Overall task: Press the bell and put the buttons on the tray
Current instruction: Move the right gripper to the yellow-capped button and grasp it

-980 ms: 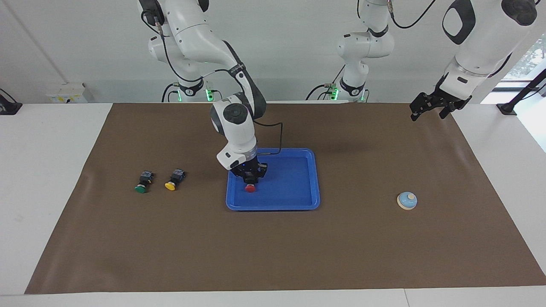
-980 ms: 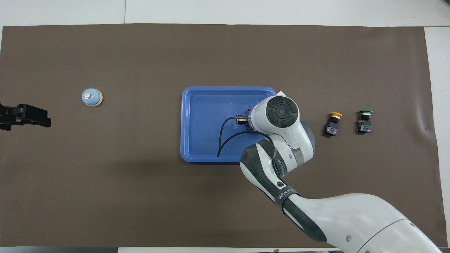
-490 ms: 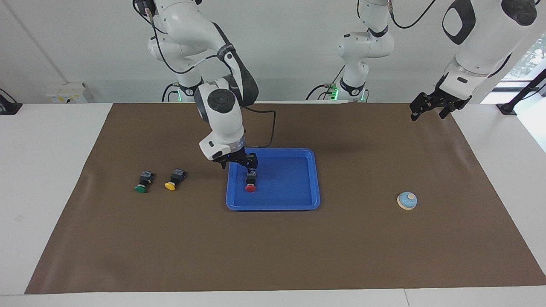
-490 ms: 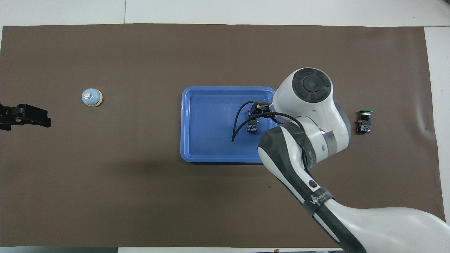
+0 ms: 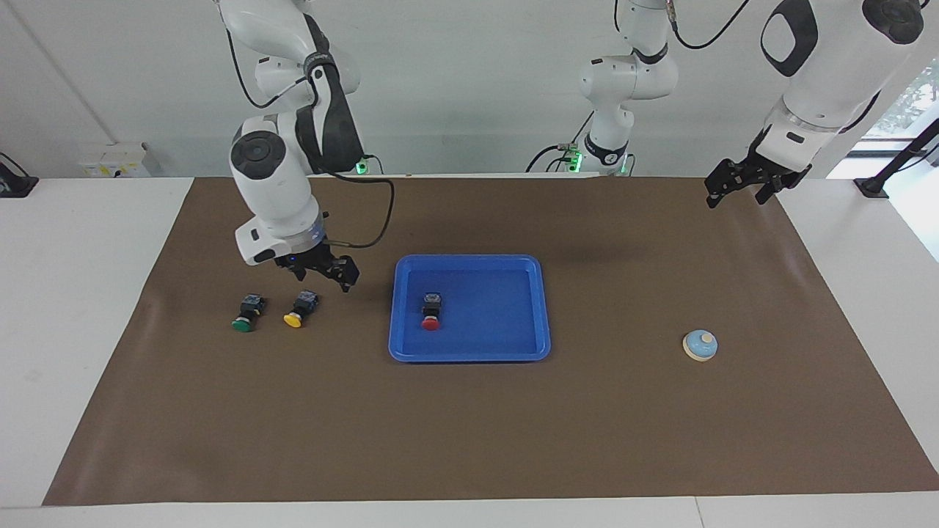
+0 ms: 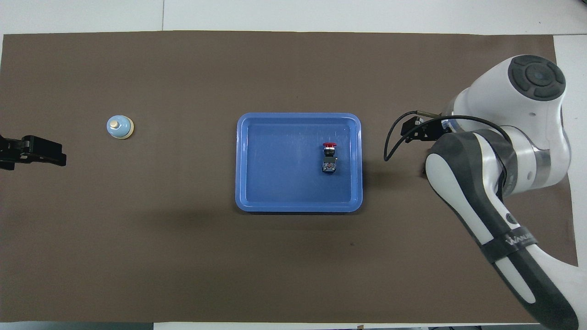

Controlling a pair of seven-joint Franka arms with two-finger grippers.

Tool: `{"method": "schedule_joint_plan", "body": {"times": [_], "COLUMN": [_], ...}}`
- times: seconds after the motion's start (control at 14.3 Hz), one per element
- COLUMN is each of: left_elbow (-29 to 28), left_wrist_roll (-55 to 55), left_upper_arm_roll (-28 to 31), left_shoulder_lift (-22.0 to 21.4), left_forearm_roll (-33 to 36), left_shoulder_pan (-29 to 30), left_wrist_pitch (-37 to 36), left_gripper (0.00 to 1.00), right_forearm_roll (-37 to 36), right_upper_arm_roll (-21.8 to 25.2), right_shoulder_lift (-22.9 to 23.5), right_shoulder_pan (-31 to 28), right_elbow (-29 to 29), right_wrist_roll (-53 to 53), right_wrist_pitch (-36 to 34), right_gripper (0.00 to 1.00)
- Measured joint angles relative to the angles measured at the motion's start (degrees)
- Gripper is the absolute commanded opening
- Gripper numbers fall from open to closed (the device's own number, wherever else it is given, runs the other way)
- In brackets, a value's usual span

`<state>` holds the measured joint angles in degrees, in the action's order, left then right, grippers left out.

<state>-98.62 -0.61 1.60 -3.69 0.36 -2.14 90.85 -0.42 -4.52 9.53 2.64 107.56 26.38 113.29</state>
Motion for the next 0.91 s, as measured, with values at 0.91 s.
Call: {"method": "schedule_joint_plan", "body": {"times": [0.91], "left_elbow": [0.0], "left_wrist_roll": [0.0], "left_upper_arm_roll": [0.0], "left_shoulder_lift": [0.0], "left_forearm_roll": [0.0], "left_shoulder_pan": [0.0], "left_wrist_pitch": [0.0], "left_gripper": [1.0], "right_forearm_roll": [0.0], "right_upper_arm_roll": [-0.2], "right_shoulder_lift": [1.2], "right_shoulder_pan": [-5.3], "right_elbow": [18.0], "right_wrist_roll": [-2.0], "right_wrist_pitch": [24.2], "right_gripper": [1.0]}}
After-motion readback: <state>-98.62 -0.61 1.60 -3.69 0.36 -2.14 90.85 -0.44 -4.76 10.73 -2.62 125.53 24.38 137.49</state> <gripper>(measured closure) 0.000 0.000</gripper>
